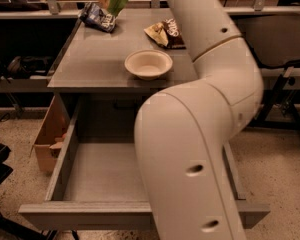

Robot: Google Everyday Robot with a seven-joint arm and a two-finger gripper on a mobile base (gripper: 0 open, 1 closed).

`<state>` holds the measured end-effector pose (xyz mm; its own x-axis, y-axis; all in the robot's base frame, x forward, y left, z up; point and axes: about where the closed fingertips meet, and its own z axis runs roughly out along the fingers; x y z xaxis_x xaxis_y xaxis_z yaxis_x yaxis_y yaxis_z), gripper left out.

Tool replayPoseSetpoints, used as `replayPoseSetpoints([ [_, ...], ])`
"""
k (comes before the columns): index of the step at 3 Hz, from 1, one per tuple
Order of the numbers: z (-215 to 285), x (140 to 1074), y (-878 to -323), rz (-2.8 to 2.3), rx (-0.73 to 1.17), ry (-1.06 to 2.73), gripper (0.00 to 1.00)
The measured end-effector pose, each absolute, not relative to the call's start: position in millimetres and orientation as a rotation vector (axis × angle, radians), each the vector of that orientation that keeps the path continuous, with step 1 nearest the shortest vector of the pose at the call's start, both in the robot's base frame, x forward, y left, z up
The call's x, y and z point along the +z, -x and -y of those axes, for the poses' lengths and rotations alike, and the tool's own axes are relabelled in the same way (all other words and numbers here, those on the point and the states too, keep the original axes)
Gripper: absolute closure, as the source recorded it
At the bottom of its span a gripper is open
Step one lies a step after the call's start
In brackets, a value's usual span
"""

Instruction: Pick green rice chip bag from top drawer and place on counter

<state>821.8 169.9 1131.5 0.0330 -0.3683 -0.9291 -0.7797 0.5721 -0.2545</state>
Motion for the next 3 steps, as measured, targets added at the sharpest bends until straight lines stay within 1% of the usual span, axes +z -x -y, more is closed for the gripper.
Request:
replayPoseSetpoints([
  [1,-211,1080,-845,-1.604,0.547,0.986,1.0],
  [2,-241,1023,-861,-1.662,0.685,0.961,1.0],
  [3,-261,969,-868,-1.741,0.786,0.936,1.0],
])
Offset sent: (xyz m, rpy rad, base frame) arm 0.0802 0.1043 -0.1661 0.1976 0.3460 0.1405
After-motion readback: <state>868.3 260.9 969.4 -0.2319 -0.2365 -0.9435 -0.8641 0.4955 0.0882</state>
